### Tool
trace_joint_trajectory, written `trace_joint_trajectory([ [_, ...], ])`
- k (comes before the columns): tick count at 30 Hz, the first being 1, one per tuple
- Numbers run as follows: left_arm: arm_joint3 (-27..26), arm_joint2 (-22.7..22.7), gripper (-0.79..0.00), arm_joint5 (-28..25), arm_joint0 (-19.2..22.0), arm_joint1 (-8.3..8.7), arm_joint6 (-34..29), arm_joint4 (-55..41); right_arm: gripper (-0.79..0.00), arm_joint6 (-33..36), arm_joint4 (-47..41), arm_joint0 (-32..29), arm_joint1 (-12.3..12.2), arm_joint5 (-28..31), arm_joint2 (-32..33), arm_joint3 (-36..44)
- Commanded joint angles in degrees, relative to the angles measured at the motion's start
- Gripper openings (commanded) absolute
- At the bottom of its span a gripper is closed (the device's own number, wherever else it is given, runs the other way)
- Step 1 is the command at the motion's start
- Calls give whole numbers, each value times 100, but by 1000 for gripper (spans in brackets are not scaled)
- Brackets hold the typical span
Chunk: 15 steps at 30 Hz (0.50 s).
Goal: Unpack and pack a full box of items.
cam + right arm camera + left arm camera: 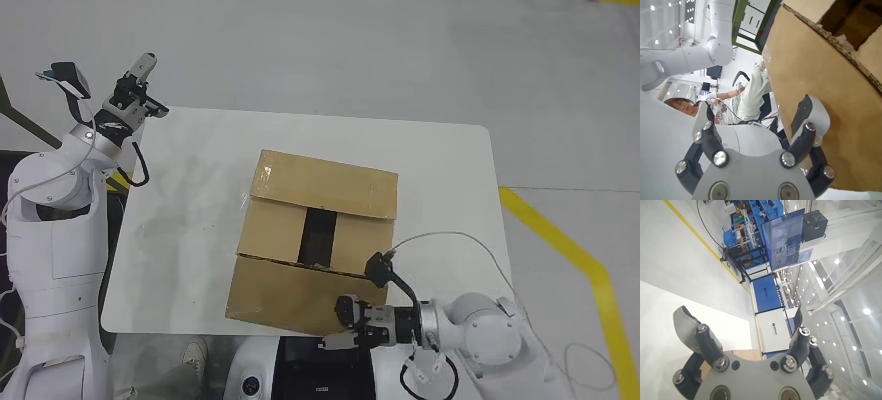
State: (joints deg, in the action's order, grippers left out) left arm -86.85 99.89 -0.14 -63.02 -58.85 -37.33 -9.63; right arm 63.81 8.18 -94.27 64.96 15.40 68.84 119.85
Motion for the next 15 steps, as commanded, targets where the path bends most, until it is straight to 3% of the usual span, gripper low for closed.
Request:
trace_joint_trajectory([
  [1,0,0,0,0,0,0,0,0,0,-53,231,4,-13,-69,-59,20],
  [15,0,0,0,0,0,0,0,0,0,-355,1058,15,-121,-467,-71,-125],
])
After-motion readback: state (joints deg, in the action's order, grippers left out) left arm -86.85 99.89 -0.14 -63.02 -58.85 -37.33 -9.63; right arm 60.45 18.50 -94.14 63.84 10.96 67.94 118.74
